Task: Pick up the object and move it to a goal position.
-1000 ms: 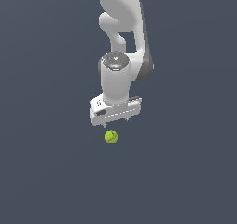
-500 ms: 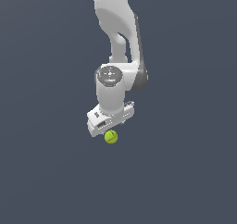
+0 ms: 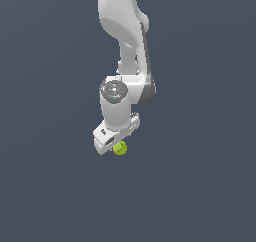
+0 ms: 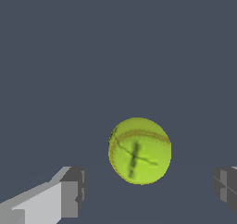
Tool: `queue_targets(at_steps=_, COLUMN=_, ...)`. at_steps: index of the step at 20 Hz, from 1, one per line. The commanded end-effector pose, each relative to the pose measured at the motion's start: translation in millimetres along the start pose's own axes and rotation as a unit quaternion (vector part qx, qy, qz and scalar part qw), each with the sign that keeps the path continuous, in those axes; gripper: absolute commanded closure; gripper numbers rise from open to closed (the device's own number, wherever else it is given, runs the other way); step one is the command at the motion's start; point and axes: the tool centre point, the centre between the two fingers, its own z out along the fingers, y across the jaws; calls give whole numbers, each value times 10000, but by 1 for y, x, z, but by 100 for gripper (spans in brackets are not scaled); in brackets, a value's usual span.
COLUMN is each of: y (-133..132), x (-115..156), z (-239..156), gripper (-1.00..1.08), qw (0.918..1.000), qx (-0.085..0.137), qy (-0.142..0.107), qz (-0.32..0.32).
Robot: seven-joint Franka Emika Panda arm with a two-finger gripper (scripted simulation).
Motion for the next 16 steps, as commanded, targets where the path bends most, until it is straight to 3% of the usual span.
queue_targets(at_steps=1, y=1, x=0, z=3, gripper=-92, qw=9999, qx=12, qy=-3, qz=-114)
queue_targets(at_steps=10, y=2, x=-1, z=9, gripper=-92, qw=9999, qx=20, qy=-7, qz=-170)
queue_targets(at_steps=16, y=1, x=-1, z=38, gripper=-92, qw=9998, qx=21, qy=-6, qz=-185)
